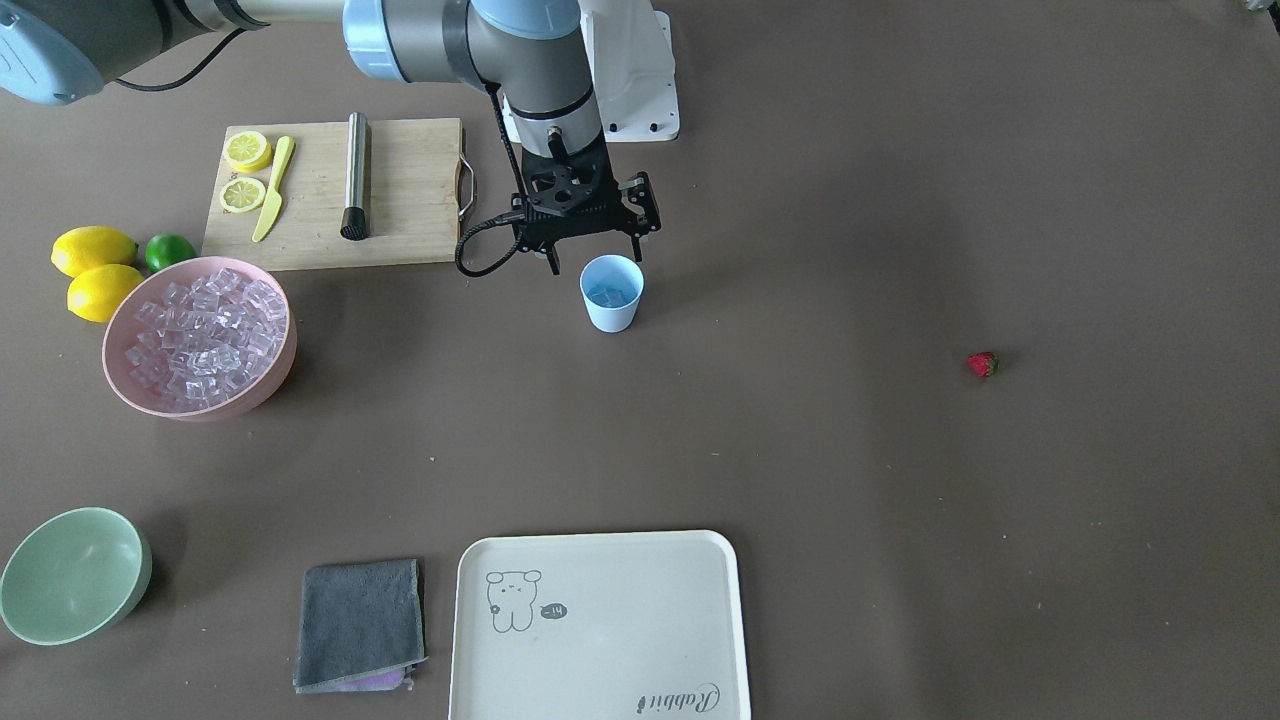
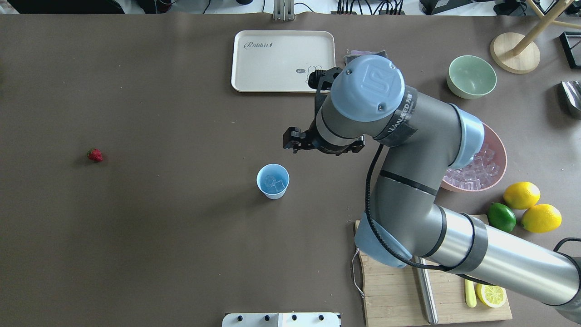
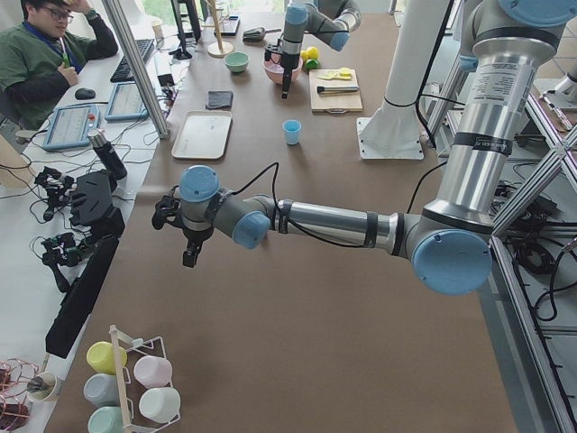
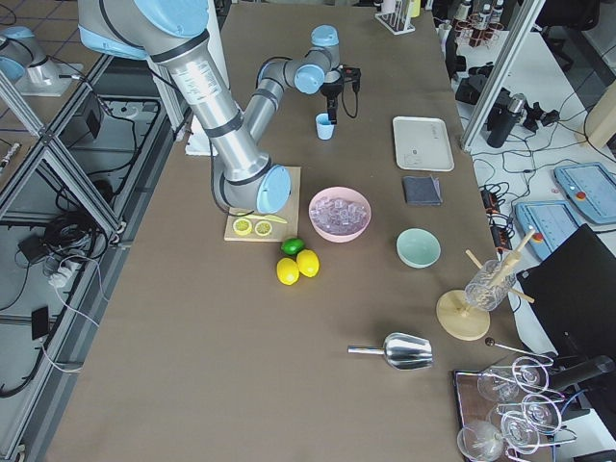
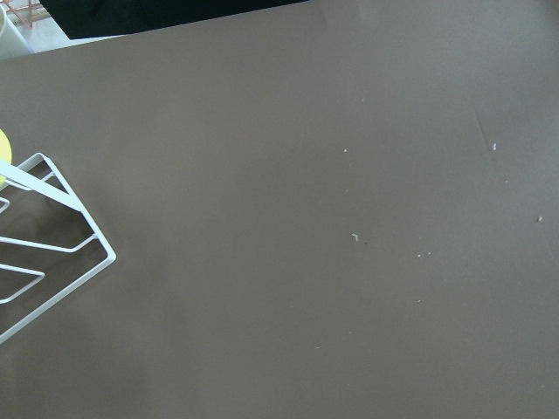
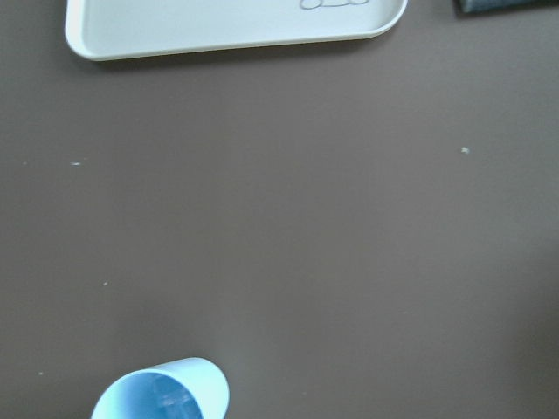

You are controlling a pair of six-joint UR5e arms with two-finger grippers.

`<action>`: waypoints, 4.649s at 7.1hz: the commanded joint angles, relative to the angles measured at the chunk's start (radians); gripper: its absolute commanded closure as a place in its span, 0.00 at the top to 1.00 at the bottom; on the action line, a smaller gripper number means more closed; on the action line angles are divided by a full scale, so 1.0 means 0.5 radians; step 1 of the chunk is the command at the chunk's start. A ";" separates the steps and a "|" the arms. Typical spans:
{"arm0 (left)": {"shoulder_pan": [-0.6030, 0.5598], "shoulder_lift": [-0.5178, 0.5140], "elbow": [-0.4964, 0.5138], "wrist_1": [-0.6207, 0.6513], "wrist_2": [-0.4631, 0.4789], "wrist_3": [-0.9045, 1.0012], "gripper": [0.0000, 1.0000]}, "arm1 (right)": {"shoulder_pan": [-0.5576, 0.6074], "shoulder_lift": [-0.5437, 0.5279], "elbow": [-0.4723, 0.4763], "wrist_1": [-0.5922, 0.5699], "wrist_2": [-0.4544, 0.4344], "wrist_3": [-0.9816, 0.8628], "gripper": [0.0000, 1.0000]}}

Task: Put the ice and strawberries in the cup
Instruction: 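Lower the left gripper onto the red strawberry while the right arm withdraws, then grasp the strawberry with the left gripper and carry it over the blue cup, then open the left gripper to drop the strawberry into the blue cup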

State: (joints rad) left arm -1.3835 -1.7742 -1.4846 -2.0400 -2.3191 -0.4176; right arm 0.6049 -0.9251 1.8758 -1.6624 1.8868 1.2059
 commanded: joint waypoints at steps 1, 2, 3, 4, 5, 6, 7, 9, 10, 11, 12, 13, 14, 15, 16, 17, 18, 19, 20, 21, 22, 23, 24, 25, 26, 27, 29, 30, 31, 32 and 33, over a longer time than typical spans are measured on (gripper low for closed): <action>0.180 0.096 -0.138 -0.190 0.015 -0.394 0.98 | 0.195 -0.198 0.077 -0.001 0.135 -0.187 1.00; 0.257 0.146 -0.230 -0.194 0.021 -0.510 0.98 | 0.305 -0.266 0.095 -0.001 0.232 -0.376 1.00; 0.336 0.207 -0.349 -0.194 0.121 -0.645 0.98 | 0.403 -0.343 0.108 0.005 0.352 -0.460 1.00; 0.474 0.262 -0.451 -0.194 0.256 -0.805 0.98 | 0.486 -0.407 0.108 0.008 0.398 -0.655 1.00; 0.609 0.269 -0.509 -0.197 0.370 -0.958 0.98 | 0.557 -0.496 0.099 0.075 0.423 -0.739 1.00; 0.783 0.275 -0.531 -0.197 0.565 -1.060 0.98 | 0.594 -0.585 0.083 0.197 0.472 -0.764 1.00; 0.922 0.281 -0.522 -0.200 0.746 -1.097 0.98 | 0.612 -0.643 0.074 0.296 0.506 -0.761 1.00; 1.006 0.284 -0.440 -0.279 0.779 -1.140 0.98 | 0.613 -0.650 0.074 0.306 0.509 -0.743 1.00; 1.103 0.284 -0.366 -0.407 0.879 -1.204 0.98 | 0.613 -0.653 0.074 0.306 0.509 -0.743 1.00; 1.186 0.281 -0.314 -0.463 0.941 -1.244 0.98 | 0.619 -0.653 0.074 0.306 0.506 -0.743 1.00; 1.196 0.281 -0.274 -0.467 0.960 -1.227 0.97 | 0.619 -0.653 0.077 0.309 0.506 -0.743 1.00; 1.196 0.284 -0.258 -0.467 0.966 -1.193 0.97 | 0.619 -0.650 0.077 0.309 0.506 -0.740 1.00; 1.196 0.287 -0.258 -0.467 0.966 -1.181 0.97 | 0.619 -0.650 0.077 0.309 0.506 -0.740 1.00; 1.193 0.290 -0.270 -0.470 0.966 -1.183 0.46 | 0.619 -0.650 0.080 0.309 0.506 -0.740 1.00; 1.193 0.290 -0.268 -0.473 0.966 -1.180 0.06 | 0.619 -0.650 0.080 0.309 0.506 -0.740 1.00; 1.193 0.290 -0.268 -0.512 0.966 -1.183 0.00 | 0.619 -0.650 0.080 0.309 0.506 -0.740 1.00; 1.193 0.287 -0.280 -0.513 0.960 -1.187 0.00 | 0.619 -0.650 0.080 0.309 0.506 -0.740 1.00; 1.178 0.290 -0.316 -0.504 0.932 -1.184 0.00 | 0.619 -0.650 0.080 0.312 0.506 -0.743 1.00; 1.114 0.287 -0.380 -0.473 0.762 -1.183 0.00 | 0.619 -0.650 0.080 0.312 0.506 -0.743 1.00; 0.937 0.266 -0.487 -0.379 0.545 -1.183 0.00 | 0.619 -0.653 0.080 0.312 0.506 -0.743 1.00; 0.899 0.244 -0.713 -0.129 0.485 -1.202 0.00 | 0.619 -0.653 0.080 0.312 0.506 -0.743 1.00; 0.914 0.123 -0.834 0.068 0.505 -1.311 0.00 | 0.619 -0.656 0.083 0.312 0.506 -0.743 1.00; 1.054 -0.006 -0.847 0.085 0.563 -1.616 0.00 | 0.619 -0.656 0.083 0.312 0.506 -0.743 1.00; 1.228 -0.174 -0.847 0.195 0.758 -1.774 0.00 | 0.622 -0.659 0.083 0.312 0.506 -0.743 1.00; 1.379 -0.498 -0.847 0.573 0.900 -1.934 0.00 | 0.622 -0.665 0.080 0.312 0.506 -0.743 1.00; 1.587 -0.762 -0.832 0.804 1.087 -2.078 0.00 | 0.631 -0.669 0.080 0.312 0.506 -0.743 1.00; 1.830 -0.900 -0.719 0.831 1.333 -2.211 0.00 | 0.649 -0.669 0.080 0.312 0.506 -0.743 1.00; 1.880 -0.924 -0.667 0.822 1.374 -2.214 0.00 | 0.655 -0.669 0.080 0.312 0.506 -0.743 1.00; 1.905 -0.940 -0.636 0.819 1.374 -2.229 0.00 | 0.665 -0.669 0.080 0.312 0.506 -0.743 1.00; 1.920 -1.007 -0.563 0.788 1.377 -2.272 0.00 | 0.668 -0.669 0.080 0.312 0.506 -0.743 1.00; 1.966 -1.071 -0.498 0.782 1.456 -2.300 0.00 | 0.668 -0.669 0.080 0.312 0.506 -0.743 1.00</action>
State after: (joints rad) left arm -0.4245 -2.2715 -1.7746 -1.6412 -1.6244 -1.5481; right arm 0.9376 -1.2594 1.9159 -1.5064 2.1399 0.8345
